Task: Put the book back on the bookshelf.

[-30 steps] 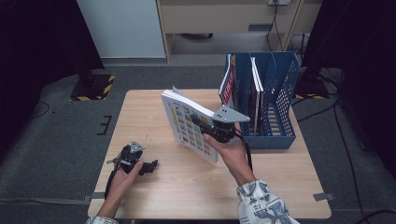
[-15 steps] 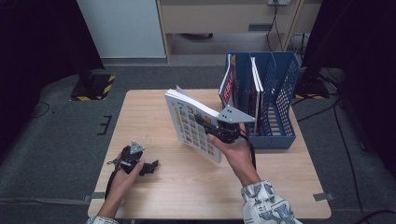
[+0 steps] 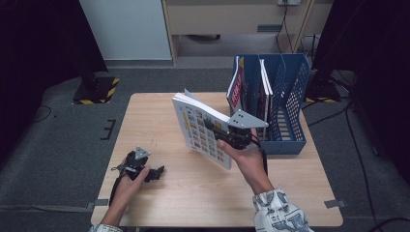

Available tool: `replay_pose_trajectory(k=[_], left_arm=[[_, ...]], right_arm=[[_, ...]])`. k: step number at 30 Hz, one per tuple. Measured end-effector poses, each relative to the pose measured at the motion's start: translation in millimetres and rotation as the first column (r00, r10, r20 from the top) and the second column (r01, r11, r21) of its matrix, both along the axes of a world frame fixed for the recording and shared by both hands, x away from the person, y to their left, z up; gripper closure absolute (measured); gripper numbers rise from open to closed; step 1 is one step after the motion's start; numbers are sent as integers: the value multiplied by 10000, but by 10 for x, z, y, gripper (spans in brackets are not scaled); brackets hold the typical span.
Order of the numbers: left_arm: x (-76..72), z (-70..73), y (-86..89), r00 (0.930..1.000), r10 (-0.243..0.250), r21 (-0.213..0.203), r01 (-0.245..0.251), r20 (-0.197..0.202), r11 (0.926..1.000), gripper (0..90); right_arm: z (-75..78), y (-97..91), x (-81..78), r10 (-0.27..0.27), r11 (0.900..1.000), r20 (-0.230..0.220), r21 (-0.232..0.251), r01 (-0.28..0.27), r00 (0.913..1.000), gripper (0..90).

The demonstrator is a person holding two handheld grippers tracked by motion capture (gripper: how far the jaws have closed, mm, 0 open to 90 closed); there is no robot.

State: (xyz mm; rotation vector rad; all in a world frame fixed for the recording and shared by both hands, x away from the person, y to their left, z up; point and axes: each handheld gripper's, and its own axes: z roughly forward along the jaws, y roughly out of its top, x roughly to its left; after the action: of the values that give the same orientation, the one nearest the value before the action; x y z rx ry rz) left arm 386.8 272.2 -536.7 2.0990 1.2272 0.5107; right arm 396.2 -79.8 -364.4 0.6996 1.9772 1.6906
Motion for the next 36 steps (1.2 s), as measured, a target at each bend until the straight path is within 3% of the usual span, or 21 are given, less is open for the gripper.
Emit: replay_pose_trajectory(k=[22,36], left_arm=[[-1,-1,-9,10000,64,-13,-64,-6,10000,0],[-1,-2,-9,10000,65,-17,-65,-3,10000,0]], right_arm=[[-20,-208,-135,61,10000,-48,-58,-62,10000,739],[-16,-445,-275,-7,9999,-75,-122,6,10000,739]])
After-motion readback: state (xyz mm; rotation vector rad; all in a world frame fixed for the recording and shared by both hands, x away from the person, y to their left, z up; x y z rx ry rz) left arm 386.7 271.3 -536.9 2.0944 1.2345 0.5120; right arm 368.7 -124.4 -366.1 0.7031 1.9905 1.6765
